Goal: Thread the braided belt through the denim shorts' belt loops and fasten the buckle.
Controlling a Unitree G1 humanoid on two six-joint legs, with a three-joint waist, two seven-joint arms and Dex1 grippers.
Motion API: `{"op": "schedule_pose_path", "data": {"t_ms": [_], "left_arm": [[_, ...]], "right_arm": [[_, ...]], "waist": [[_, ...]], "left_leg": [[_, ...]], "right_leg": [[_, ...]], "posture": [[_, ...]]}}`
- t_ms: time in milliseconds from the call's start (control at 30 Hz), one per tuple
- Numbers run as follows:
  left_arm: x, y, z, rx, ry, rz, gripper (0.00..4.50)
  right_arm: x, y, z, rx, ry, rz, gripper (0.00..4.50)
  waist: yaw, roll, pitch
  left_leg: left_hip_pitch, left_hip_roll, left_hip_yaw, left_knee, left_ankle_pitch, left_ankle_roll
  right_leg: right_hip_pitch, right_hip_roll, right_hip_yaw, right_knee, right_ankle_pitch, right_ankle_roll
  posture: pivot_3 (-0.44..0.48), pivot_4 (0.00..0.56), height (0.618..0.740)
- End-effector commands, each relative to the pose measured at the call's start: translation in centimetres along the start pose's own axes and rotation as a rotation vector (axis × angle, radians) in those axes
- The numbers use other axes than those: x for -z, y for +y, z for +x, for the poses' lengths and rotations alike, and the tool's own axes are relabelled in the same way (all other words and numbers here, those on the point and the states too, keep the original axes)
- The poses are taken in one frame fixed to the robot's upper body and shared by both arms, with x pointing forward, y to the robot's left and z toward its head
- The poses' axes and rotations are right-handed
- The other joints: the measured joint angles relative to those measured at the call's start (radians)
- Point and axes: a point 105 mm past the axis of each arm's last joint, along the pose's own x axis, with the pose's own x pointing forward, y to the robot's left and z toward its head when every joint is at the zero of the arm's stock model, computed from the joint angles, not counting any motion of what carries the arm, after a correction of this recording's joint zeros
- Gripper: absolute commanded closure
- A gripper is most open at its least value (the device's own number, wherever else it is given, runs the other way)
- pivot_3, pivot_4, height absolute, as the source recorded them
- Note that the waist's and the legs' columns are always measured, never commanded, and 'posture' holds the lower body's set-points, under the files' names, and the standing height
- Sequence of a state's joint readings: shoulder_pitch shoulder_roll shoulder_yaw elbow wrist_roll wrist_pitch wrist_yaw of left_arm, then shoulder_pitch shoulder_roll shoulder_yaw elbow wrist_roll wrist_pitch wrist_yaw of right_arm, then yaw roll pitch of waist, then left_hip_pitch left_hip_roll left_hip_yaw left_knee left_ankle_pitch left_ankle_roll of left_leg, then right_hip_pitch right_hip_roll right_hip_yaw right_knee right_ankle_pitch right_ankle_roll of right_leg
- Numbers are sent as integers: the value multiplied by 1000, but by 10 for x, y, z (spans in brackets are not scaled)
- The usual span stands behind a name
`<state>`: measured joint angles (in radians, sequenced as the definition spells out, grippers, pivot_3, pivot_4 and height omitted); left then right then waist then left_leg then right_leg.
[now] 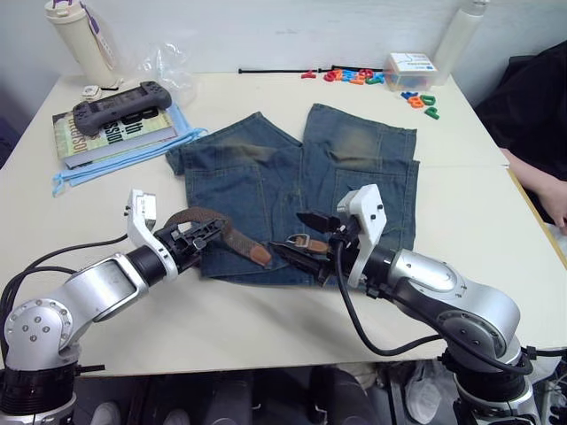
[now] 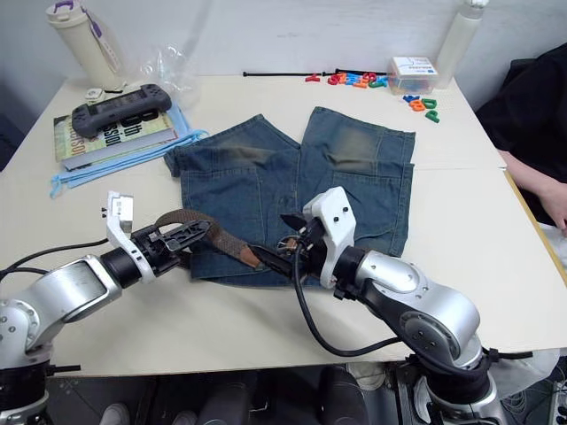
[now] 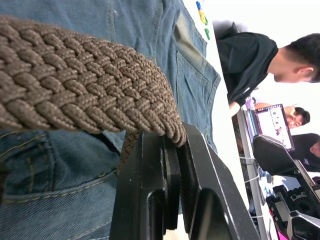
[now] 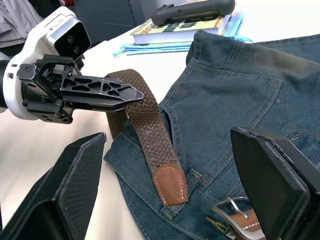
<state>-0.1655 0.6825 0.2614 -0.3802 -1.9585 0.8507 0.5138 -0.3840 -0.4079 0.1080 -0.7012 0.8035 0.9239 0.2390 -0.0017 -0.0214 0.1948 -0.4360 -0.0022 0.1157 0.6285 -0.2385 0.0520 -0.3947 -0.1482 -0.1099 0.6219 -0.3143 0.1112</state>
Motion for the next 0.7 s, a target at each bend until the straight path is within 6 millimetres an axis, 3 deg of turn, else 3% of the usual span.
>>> {"op": "schedule_pose_path", "data": {"t_ms": [33, 433, 700], "left_arm": [[7, -11, 1, 45, 10, 4, 4500], [5, 1, -6, 9, -88, -109, 4500], [-6, 25, -34, -76, -163, -117, 4500]], "right_arm": [[-9, 1, -2, 3, -38, -26, 224], [-7, -3, 4, 22, -57, -11, 224], [6, 4, 10, -42, -5, -63, 224]], "waist": [[0, 0, 0], [0, 0, 0], [-2, 0, 0]], "left_leg": [[0, 0, 0, 0, 0, 0], [0, 0, 0, 1, 0, 0], [1, 0, 0, 1, 0, -1]], "right_leg": [[0, 0, 0, 0, 0, 0], [0, 0, 0, 0, 0, 0], [0, 0, 0, 0, 0, 0]], "posture": [[0, 150, 717], [0, 150, 717], [0, 150, 717]]}}
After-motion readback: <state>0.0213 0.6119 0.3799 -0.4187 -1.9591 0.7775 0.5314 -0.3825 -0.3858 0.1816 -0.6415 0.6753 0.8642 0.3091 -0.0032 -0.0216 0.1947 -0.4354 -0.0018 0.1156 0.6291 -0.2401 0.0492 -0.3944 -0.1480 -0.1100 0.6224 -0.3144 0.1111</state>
